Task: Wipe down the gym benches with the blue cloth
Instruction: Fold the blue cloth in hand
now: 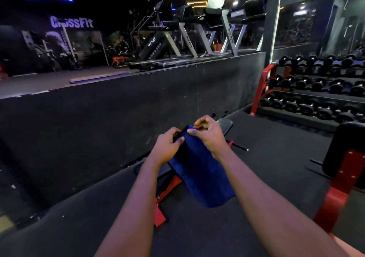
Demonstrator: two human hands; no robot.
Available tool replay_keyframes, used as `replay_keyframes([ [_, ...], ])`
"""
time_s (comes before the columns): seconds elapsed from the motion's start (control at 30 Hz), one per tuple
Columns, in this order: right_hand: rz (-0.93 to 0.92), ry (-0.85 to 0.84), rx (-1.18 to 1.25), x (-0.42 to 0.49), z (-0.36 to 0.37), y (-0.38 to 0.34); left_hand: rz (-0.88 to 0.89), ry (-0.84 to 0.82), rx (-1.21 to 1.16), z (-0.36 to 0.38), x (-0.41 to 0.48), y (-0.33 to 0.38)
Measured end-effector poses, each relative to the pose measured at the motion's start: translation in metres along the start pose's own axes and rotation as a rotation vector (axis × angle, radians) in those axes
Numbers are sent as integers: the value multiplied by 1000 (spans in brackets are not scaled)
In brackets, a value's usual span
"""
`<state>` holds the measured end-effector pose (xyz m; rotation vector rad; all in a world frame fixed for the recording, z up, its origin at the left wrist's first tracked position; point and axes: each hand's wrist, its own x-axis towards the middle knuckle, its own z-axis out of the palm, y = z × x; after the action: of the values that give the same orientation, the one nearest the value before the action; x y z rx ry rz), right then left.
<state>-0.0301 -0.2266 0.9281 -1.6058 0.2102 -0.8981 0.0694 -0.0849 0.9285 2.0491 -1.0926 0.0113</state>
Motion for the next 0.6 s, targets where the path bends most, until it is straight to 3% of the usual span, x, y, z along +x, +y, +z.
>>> replay_keyframes([
  [0.1, 130, -23, 67, -7, -12, 8, 6, 27, -1, 4, 2, 9],
  [0.23, 273, -227, -26, -19, -22, 22, -50, 62, -52, 9, 6, 22],
  [0.4, 202, -195, -25, -20, -18, 26, 19, 113, 22, 10, 13, 19],
  [0.5, 202, -168, -37, -20, -15, 24, 100, 256, 37, 3, 14, 23],
  [0.6, 218, -192, -245, -17, -26, 35, 116, 482, 4, -11, 14, 21],
])
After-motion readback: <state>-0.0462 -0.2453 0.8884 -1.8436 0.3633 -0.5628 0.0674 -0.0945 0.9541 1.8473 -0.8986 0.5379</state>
